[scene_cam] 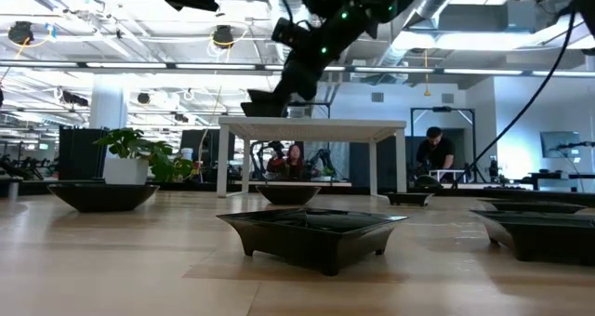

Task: Pick & Place Mini shaped plates
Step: Stack the black distorted square plate on top of the black distorted square plates on the shelf, then put the black leaf-shaped plate on the shelf

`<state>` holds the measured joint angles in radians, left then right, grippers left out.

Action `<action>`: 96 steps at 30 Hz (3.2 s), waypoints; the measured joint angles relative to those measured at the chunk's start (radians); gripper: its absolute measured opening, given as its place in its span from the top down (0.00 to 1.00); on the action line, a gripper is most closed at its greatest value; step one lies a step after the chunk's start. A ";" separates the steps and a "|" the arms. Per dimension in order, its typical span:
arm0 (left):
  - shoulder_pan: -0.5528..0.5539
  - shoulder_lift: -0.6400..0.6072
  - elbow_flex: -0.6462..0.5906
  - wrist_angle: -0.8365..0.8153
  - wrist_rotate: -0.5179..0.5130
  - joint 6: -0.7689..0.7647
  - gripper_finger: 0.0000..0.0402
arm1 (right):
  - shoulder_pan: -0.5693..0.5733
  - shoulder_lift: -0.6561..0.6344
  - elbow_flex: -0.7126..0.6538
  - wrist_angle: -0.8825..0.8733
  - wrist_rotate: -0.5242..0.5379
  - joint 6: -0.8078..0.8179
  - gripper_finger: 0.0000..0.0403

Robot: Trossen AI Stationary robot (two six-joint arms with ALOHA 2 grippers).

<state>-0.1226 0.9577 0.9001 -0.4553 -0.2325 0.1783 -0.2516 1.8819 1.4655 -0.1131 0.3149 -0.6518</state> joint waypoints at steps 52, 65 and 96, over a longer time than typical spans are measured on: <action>0.000 0.001 0.000 0.000 -0.014 -0.004 0.75 | 0.124 -0.141 0.025 -0.210 0.008 0.044 0.79; 0.000 0.001 0.001 -0.001 -0.014 -0.004 0.75 | 0.216 -0.439 -0.150 -0.450 -0.149 0.349 0.80; 0.000 0.001 0.001 0.008 -0.014 -0.004 0.75 | 0.269 -0.003 -0.438 0.094 -0.210 0.241 0.80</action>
<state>-0.1228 0.9585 0.9012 -0.4477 -0.2465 0.1741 0.0177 1.8787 1.0278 -0.0186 0.1051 -0.4111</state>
